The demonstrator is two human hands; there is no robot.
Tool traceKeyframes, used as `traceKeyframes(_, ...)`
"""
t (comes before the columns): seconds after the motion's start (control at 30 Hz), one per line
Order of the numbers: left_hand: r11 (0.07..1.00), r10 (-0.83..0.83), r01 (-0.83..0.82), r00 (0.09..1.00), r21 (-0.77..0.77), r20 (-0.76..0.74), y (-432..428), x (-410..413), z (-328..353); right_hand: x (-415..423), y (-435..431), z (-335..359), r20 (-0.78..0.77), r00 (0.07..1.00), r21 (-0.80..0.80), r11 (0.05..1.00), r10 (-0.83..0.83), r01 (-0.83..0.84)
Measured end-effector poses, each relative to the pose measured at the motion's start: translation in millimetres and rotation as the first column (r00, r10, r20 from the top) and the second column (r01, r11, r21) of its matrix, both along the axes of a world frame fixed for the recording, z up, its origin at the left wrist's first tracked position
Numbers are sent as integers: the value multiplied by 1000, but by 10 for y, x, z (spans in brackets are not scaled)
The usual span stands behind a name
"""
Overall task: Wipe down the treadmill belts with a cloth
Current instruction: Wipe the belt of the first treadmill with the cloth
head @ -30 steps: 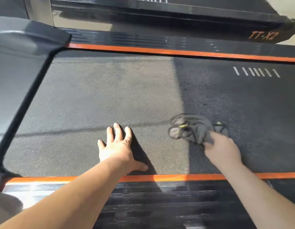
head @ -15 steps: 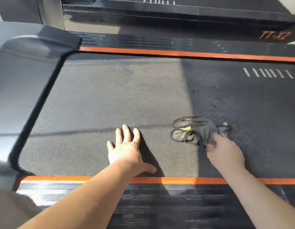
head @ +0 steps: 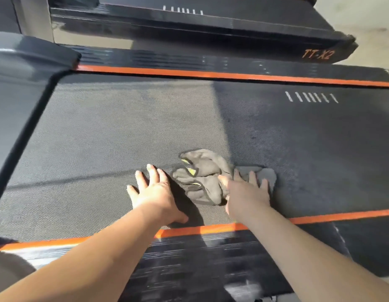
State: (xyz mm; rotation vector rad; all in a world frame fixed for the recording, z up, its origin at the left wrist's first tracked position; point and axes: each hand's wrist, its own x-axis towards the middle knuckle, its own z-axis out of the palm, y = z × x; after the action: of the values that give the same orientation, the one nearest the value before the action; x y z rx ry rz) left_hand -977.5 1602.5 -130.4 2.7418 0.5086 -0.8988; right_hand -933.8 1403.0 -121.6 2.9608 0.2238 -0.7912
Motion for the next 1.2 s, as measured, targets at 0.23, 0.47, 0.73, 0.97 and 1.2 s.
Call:
traceKeyframes(0.23,900,-377,433,828,-47,415,-718,-100,228,294,-518,396,-125,958,757,600,-257,259)
traceKeyframes(0.47,944,-320,329,929,-18,183,-1157,271,-117,902,-1825,135,-23,942,253,910,-335,330)
traceKeyframes(0.73,939,-336,321,932,126,134,-1404,532,-213,1179,-2013,-52,-257,961,147,979,-103,144)
traceKeyframes(0.97,1000,20,-25,974,18,224,-1603,599,-169,1204,-2155,-109,-236,972,145,989,-1,36)
traceKeyframes(1.2,940,309,-335,916,65,258,-2144,618,-154,1114,-2317,-63,-150,989,131,991,3,16)
